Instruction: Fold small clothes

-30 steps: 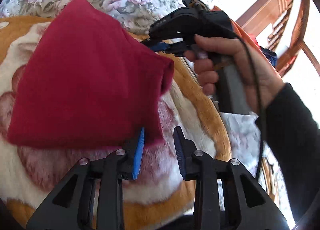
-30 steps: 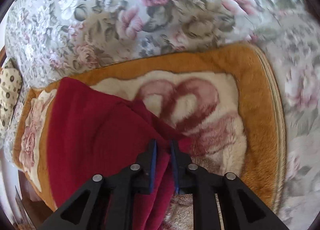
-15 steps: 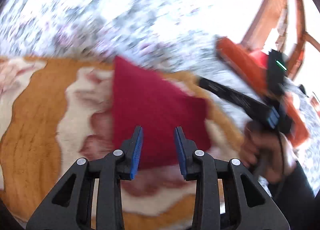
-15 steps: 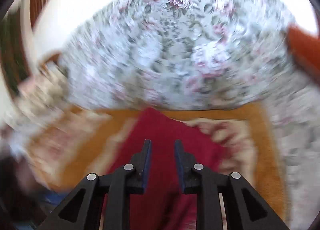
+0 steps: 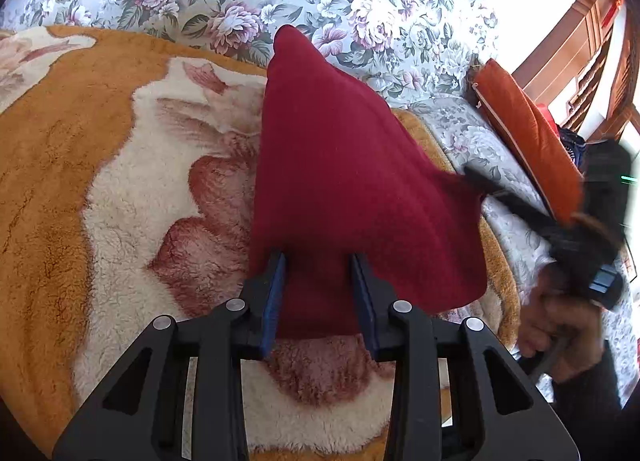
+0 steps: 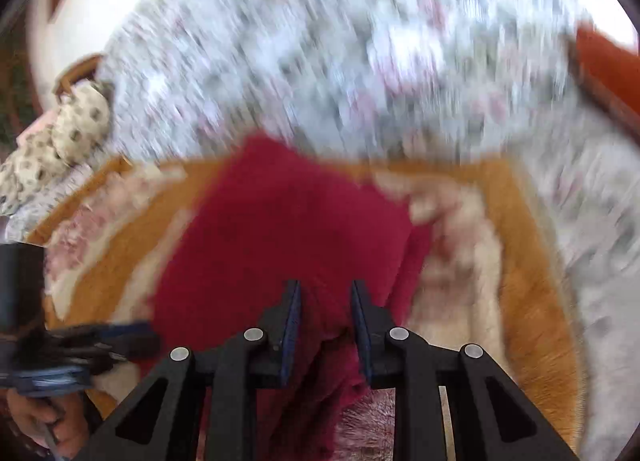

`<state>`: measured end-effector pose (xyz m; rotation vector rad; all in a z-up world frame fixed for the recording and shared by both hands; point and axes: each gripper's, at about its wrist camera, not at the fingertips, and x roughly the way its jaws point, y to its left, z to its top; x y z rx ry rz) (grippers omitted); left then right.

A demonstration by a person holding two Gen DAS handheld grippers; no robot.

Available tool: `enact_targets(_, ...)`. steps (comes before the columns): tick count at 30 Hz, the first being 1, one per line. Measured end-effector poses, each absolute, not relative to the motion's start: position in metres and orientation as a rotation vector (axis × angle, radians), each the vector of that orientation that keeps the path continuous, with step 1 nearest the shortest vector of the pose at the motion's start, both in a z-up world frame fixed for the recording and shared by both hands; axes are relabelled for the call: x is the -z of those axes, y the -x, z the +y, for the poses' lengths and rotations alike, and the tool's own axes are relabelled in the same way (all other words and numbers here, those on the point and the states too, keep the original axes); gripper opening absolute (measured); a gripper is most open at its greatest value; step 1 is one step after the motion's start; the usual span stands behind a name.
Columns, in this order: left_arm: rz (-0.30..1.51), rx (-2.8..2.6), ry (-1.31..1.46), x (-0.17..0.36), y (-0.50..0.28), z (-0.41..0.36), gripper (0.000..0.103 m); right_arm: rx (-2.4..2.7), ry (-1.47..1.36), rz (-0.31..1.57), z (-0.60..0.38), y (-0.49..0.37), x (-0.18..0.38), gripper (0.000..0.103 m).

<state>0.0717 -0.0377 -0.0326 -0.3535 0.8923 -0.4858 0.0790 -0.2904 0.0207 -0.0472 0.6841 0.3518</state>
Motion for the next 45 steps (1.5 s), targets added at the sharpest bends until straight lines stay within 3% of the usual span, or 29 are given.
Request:
enact_targets(3, 0.881, 0.477, 0.317, 0.031, -0.07, -0.043, 0.033, -0.485, 0.105, 0.588, -0.267, -0.048, -0.035, 0.024)
enact_targets(8, 0.853, 0.479, 0.306, 0.021, -0.07, -0.042, 0.034, -0.364, 0.292, 0.832, -0.248, -0.069, 0.03, 0.027)
enact_targets(15, 0.729, 0.466, 0.212, -0.031, -0.14, -0.057, 0.034, -0.394, 0.191, 0.829, -0.256, -0.072, 0.027, 0.029)
enact_targets(20, 0.896, 0.47, 0.245, -0.005, -0.215, -0.072, 0.034, -0.414, 0.18, 0.855, -0.257, -0.076, 0.029, 0.029)
enact_targets(27, 0.918, 0.394, 0.146, 0.038, -0.236, -0.073, 0.036, -0.438, 0.193, 0.878, -0.254, -0.077, 0.029, 0.03)
enact_targets(37, 0.87, 0.419, 0.211, -0.021, -0.27, -0.087, 0.036, -0.441, 0.201, 0.882, -0.254, -0.078, 0.03, 0.031)
enact_targets(42, 1.132, 0.372, 0.055, 0.033, -0.309, -0.125, 0.037, -0.448, 0.19, 0.888, -0.255, -0.08, 0.029, 0.031)
enact_targets(45, 1.153, 0.365, 0.083, 0.04, -0.319, -0.122, 0.039, -0.451, 0.195, 0.881, -0.255, -0.08, 0.029, 0.031)
